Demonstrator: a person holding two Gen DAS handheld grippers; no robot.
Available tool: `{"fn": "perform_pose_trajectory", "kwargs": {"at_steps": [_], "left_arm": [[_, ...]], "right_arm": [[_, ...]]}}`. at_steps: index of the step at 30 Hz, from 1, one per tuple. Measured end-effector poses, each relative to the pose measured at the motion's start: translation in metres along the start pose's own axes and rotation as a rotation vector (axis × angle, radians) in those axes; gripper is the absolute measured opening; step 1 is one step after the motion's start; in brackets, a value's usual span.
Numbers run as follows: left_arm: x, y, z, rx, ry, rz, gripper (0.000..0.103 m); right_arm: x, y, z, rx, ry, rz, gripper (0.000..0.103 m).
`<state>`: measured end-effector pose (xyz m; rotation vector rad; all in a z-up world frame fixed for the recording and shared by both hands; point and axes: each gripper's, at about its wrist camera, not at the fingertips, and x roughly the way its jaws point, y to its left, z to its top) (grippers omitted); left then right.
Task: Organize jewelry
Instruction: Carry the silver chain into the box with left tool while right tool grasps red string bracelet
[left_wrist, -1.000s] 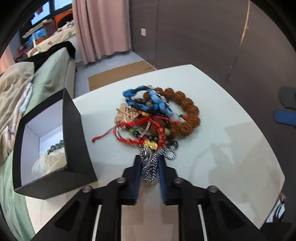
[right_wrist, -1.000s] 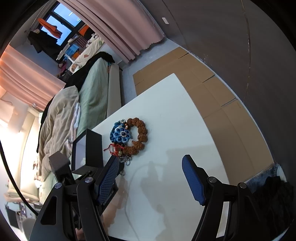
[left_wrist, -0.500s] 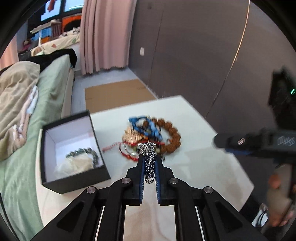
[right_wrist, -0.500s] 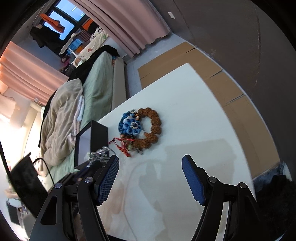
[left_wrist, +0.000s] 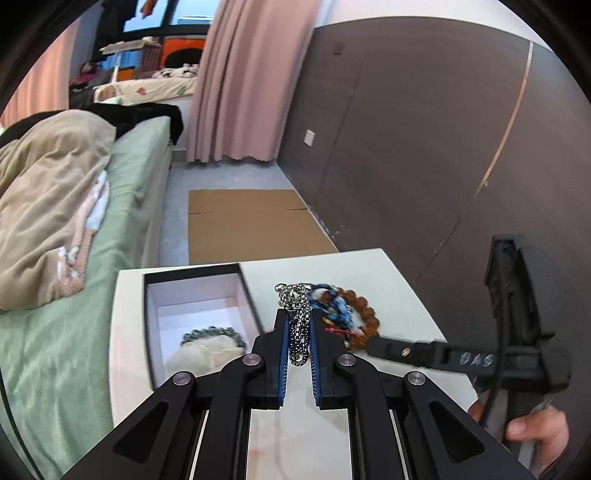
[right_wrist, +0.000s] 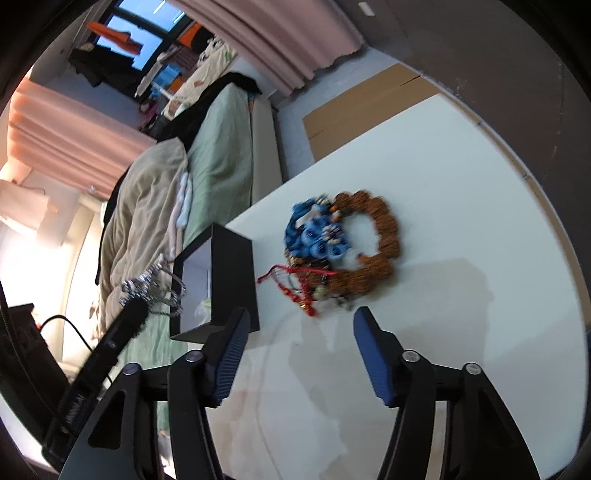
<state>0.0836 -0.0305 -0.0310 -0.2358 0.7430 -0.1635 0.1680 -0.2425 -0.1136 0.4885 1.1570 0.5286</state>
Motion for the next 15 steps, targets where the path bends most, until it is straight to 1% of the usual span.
{"fn": "perform_pose_trajectory", "kwargs": {"at_steps": [3, 5, 10, 13, 14, 15], "left_arm": [[-0.003, 0.012, 0.003, -0.024, -0.003, 0.000, 0.010], [-0.005, 0.019, 0.004, -0.040, -0.004, 0.001, 0.010], [-0.008, 0.033, 0.007, -0.068, -0.008, -0.001, 0.010], [-0.010, 0.041, 0.009, -0.086, -0.010, -0.005, 0.010], [-0.010, 0.043, 0.009, -0.092, -0.011, -0.006, 0.010], [-0.011, 0.045, 0.010, -0.098, -0.012, -0.005, 0.010]], "right_arm": [[0.018, 0.007, 0.000, -0.012, 0.031, -0.020, 0.047], [0.029, 0.010, 0.000, -0.012, 0.046, -0.037, 0.044], [0.045, 0.015, 0.002, -0.032, 0.049, -0.067, 0.043], [0.053, 0.017, 0.003, -0.042, 0.048, -0.095, 0.040], [0.055, 0.017, 0.003, -0.040, 0.051, -0.101, 0.037], [0.057, 0.016, 0.002, -0.041, 0.054, -0.108, 0.032]]}}
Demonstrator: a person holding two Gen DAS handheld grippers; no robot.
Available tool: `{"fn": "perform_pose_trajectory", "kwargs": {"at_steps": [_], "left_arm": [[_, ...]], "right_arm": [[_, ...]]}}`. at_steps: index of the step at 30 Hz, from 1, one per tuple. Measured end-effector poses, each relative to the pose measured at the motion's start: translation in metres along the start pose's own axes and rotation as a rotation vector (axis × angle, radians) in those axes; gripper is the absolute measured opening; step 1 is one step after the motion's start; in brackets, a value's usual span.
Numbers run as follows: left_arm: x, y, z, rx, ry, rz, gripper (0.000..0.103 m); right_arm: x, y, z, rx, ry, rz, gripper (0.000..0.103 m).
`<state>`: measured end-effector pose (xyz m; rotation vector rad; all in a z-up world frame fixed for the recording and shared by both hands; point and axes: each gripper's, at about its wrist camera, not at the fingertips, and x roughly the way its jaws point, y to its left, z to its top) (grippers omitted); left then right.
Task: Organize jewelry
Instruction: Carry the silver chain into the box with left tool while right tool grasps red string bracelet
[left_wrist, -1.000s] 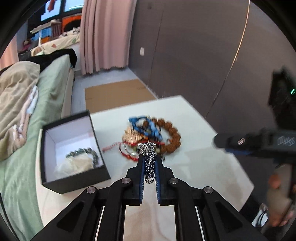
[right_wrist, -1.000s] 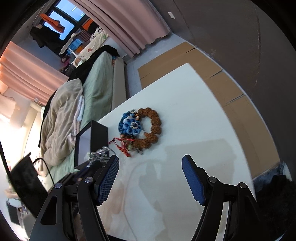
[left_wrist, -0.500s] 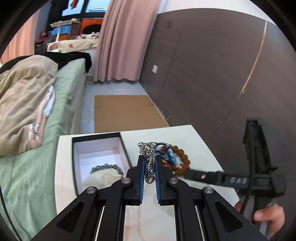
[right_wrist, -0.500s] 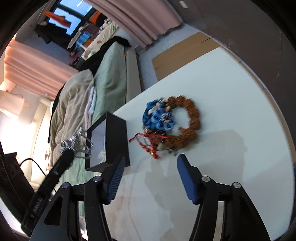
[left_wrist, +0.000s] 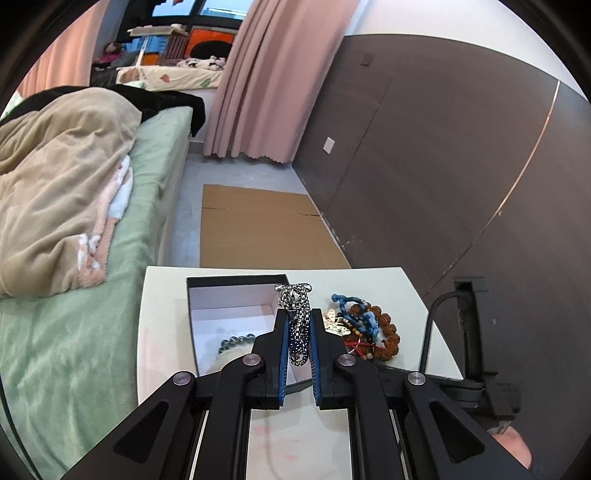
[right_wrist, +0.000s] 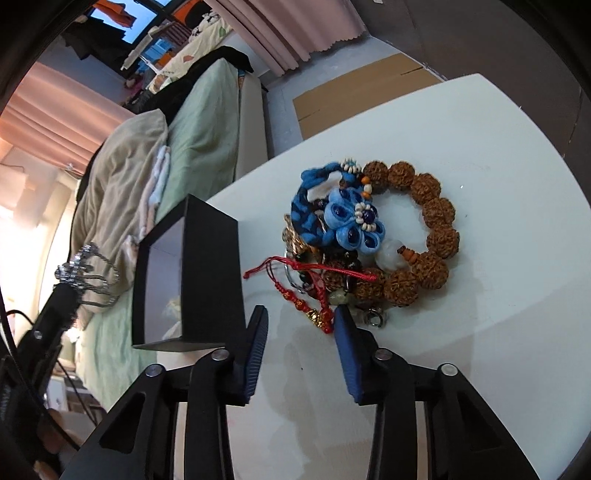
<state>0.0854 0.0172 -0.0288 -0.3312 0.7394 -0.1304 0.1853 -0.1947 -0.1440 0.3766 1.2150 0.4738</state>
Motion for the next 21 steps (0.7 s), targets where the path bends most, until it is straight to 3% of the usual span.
{"fn": "perform_pose_trajectory", "kwargs": {"at_steps": [1, 3, 9, 21], "left_arm": [[0.000, 0.002, 0.001, -0.006, -0.001, 0.002, 0.010], [-0.001, 0.006, 0.002, -0.018, -0.003, 0.007, 0.010], [-0.002, 0.016, 0.004, -0.041, -0.005, 0.021, 0.010], [0.012, 0.032, 0.013, -0.102, -0.002, 0.040, 0.010]], "right_arm": [[0.003, 0.000, 0.000, -0.001, 0.004, -0.008, 0.028], [0.006, -0.001, 0.000, 0.005, 0.009, -0.015, 0.010], [-0.005, 0.002, 0.000, 0.012, -0.018, 0.043, 0.009], [-0.055, 0.041, -0.001, -0.066, -0.166, 0.246, 0.009]]}}
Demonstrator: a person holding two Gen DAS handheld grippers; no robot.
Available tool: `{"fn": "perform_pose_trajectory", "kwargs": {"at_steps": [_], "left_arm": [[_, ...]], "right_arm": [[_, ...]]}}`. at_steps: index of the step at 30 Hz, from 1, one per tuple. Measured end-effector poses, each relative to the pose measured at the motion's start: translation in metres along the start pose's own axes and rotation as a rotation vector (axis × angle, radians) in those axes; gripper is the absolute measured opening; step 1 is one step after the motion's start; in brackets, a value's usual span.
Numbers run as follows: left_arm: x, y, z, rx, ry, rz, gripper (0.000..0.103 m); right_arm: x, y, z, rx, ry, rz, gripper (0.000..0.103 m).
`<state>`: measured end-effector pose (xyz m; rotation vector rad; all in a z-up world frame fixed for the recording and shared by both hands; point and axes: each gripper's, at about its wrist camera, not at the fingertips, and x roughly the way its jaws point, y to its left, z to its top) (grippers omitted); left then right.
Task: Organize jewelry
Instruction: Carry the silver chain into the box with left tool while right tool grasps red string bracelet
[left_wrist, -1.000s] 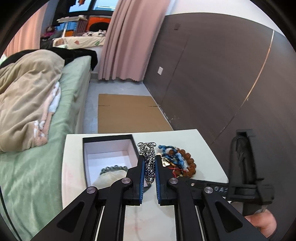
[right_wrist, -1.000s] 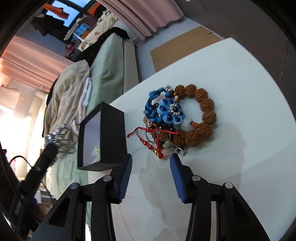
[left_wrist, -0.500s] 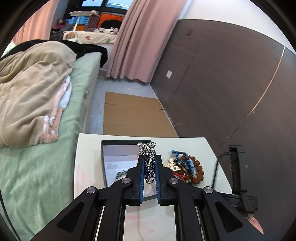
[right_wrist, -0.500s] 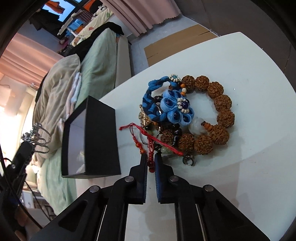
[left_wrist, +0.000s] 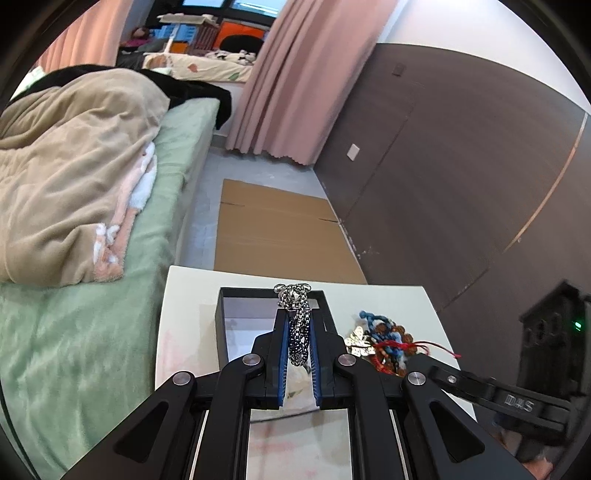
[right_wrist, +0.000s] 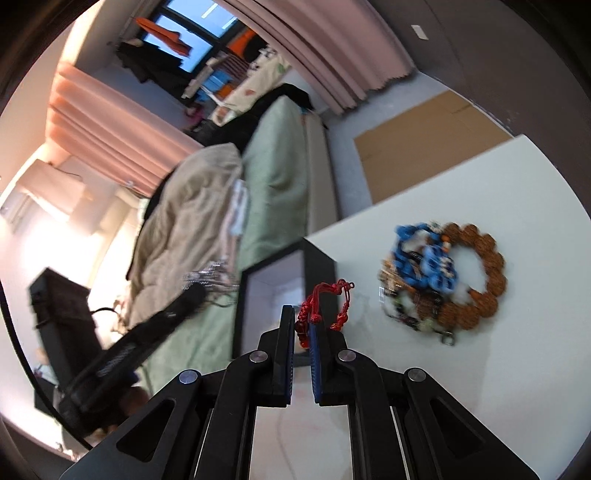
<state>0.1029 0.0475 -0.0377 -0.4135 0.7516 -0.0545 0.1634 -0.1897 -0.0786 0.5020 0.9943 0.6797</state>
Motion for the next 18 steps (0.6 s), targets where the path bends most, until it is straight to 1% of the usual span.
{"fn": "perform_pose_trajectory", "kwargs": {"at_steps": [4, 9, 11, 16, 17, 18], "left_arm": [[0.010, 0.006, 0.005, -0.025, 0.009, 0.005, 0.010], [0.018, 0.007, 0.011, -0.027, 0.008, 0.021, 0.010], [0.024, 0.011, 0.015, -0.044, 0.026, 0.031, 0.013], [0.032, 0.024, 0.022, -0.098, 0.059, 0.048, 0.014], [0.032, 0.025, 0.022, -0.102, 0.065, 0.052, 0.015], [0.033, 0.027, 0.022, -0.106, 0.072, 0.054, 0.021]], "right_arm": [[0.005, 0.007, 0.004, -0.010, -0.006, 0.030, 0.009], [0.016, 0.006, 0.008, -0.006, 0.006, 0.045, 0.009], [0.020, 0.006, 0.011, -0.005, 0.008, 0.054, 0.009], [0.025, 0.009, 0.017, 0.004, -0.001, 0.105, 0.009], [0.025, 0.010, 0.017, 0.005, -0.004, 0.119, 0.009], [0.026, 0.012, 0.017, 0.004, -0.006, 0.126, 0.009]]}}
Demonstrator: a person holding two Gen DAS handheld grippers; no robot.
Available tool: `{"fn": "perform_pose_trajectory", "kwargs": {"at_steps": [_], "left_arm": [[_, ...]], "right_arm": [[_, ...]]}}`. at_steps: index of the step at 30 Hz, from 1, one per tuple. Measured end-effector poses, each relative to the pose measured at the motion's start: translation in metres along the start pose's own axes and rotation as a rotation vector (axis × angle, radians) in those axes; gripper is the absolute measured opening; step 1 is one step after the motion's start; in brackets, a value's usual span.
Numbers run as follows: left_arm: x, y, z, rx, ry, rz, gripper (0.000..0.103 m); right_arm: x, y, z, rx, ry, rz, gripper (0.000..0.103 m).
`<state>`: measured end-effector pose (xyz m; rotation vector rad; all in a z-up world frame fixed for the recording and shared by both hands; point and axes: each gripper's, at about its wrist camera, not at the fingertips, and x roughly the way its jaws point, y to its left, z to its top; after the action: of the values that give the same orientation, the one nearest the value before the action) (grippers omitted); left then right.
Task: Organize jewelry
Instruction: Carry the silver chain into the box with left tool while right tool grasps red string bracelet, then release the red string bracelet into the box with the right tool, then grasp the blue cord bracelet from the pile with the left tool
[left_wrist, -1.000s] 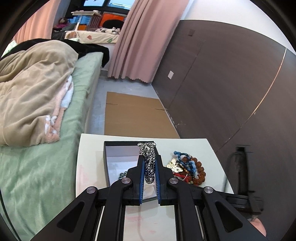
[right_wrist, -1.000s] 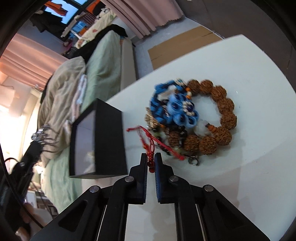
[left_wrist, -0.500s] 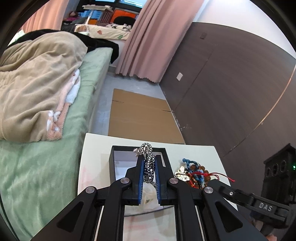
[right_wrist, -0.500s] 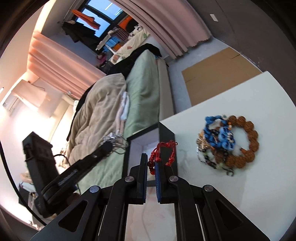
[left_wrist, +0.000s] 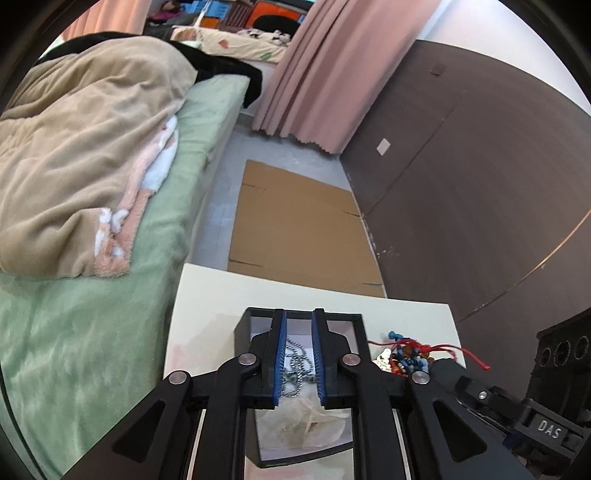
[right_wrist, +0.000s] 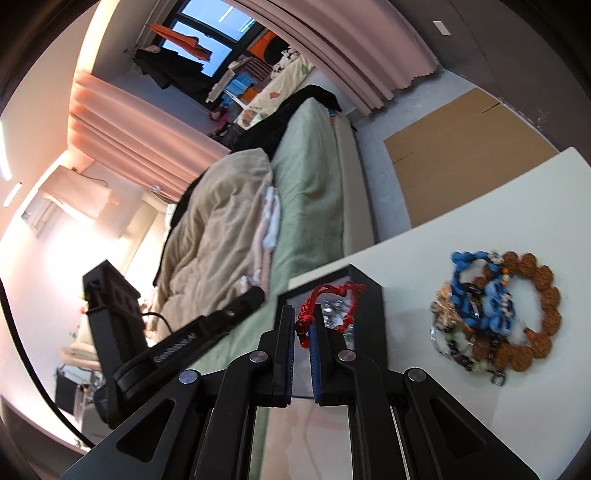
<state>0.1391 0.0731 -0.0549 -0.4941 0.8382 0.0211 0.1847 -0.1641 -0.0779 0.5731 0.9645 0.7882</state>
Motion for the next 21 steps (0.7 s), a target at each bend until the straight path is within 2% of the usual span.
{"fn": "perform_pose_trajectory", "kwargs": {"at_steps": [1, 3, 5, 7, 8, 9, 11, 16, 21], "left_arm": [[0.000, 0.002, 0.000, -0.006, 0.004, -0.002, 0.026], [-0.003, 0.005, -0.001, -0.013, -0.004, -0.001, 0.047], [-0.010, 0.007, -0.002, -0.012, -0.027, 0.011, 0.054], [-0.015, 0.009, -0.002, -0.013, -0.042, 0.019, 0.057], [-0.018, 0.010, -0.002, -0.017, -0.044, 0.019, 0.059], [-0.019, 0.012, -0.002, -0.022, -0.044, 0.018, 0.061], [-0.022, 0.014, -0.003, -0.034, -0.041, 0.019, 0.062], [-0.029, 0.014, -0.007, -0.034, -0.045, 0.018, 0.063], [-0.039, 0.007, -0.014, -0.016, -0.060, 0.011, 0.073]], "right_arm": [[0.002, 0.003, 0.000, -0.002, -0.001, 0.012, 0.009], [0.005, 0.007, 0.000, -0.007, -0.001, 0.036, 0.009], [0.010, 0.014, -0.002, -0.020, 0.002, 0.058, 0.009], [0.017, 0.020, -0.002, -0.036, 0.023, 0.044, 0.011], [0.022, 0.020, -0.003, -0.033, 0.045, 0.035, 0.025], [0.026, 0.019, -0.005, -0.020, 0.070, 0.023, 0.052], [0.022, 0.015, -0.008, -0.010, 0.042, -0.016, 0.070], [0.004, 0.006, -0.008, 0.002, 0.013, -0.041, 0.070], [-0.012, 0.001, -0.010, 0.008, -0.007, -0.055, 0.070]]}}
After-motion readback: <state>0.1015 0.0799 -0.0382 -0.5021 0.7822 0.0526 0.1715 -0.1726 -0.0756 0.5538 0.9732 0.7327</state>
